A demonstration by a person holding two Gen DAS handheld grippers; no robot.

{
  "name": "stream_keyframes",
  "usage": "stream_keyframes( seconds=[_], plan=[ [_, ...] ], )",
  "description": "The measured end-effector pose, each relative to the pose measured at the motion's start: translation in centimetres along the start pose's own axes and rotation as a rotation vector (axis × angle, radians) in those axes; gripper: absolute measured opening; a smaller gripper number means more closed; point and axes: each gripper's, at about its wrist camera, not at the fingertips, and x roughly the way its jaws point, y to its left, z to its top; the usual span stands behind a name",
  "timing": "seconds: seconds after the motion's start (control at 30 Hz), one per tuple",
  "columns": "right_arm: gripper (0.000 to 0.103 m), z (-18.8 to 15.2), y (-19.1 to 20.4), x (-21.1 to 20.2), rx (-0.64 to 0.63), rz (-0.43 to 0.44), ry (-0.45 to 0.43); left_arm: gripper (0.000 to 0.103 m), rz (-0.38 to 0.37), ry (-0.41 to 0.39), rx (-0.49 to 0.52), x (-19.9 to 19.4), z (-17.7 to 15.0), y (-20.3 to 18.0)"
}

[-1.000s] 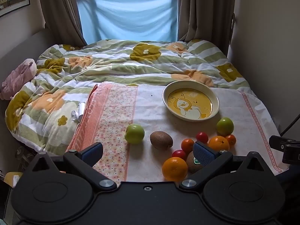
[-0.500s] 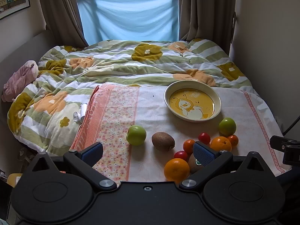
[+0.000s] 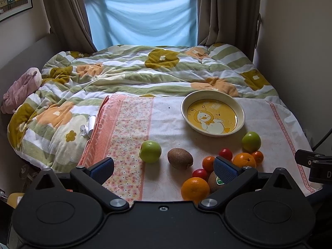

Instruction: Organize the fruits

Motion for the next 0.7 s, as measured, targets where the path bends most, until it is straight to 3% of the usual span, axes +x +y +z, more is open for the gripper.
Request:
stream_keyframes(
  seconds=[0.7],
  plan=[
    [0.103, 0.25, 0.04, 0.21, -0.004, 0.011, 0.012, 0.103, 0.001, -0.005, 0.008, -0.16, 0.18, -0.33]
  ],
)
